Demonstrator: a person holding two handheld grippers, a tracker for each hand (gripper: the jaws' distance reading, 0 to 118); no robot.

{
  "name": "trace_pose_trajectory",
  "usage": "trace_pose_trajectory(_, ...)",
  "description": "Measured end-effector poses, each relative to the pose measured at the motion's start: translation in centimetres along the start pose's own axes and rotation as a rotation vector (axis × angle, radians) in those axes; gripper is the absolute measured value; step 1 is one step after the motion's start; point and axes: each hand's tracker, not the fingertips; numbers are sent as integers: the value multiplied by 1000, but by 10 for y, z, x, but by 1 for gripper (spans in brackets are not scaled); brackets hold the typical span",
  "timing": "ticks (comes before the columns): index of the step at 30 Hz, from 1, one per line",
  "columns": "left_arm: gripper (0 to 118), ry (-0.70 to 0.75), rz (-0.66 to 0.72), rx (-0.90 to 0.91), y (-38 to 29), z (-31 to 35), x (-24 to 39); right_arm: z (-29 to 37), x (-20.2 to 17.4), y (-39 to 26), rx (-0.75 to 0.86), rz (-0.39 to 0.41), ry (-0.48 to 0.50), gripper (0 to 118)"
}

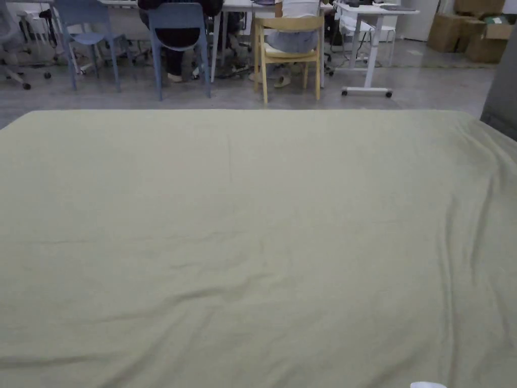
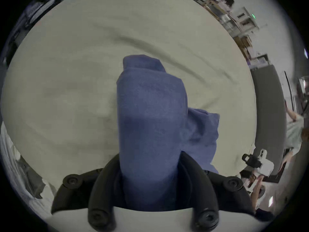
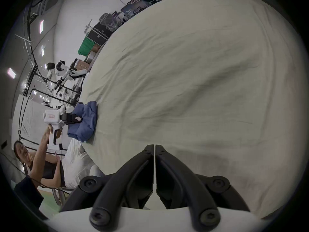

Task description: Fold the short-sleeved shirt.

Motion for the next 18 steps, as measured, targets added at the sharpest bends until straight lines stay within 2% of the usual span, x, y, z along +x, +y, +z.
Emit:
trace_pose_trajectory(4,38,7,-52,45,-9,-7,5,4,-3,8,8,25,0,4)
trace_pose_trajectory(5,45,-8,-50,44,-11,-6,5,6,-4,10,9,28,-6,4)
trace_pose_trajectory(6,64,-16,-44,46,-12,-2,4,8,-4,11,10,30,-14,4)
trace_pose_trajectory(8,118,-8,-22,17,-15,6,0,13,-2,11,16,46,-11,4)
trace_pose_trajectory(9,118,23,-34,-35,-21,10,2,15,-1,11,16,54,-12,4)
trace_pose_trajectory(13,118,122,-90,-7,-35,51,-1,21,-2,9,27,82,-41,4)
trace_pose_trajectory(16,117,240,-82,126,-43,74,13,27,-5,9,44,93,-41,4)
trace_pose_trajectory(17,103,253,-76,201,-49,83,20,30,-6,9,53,100,-30,4)
trace_pose_trajectory(18,79,248,-78,276,-55,93,30,32,-7,9,61,103,-23,4)
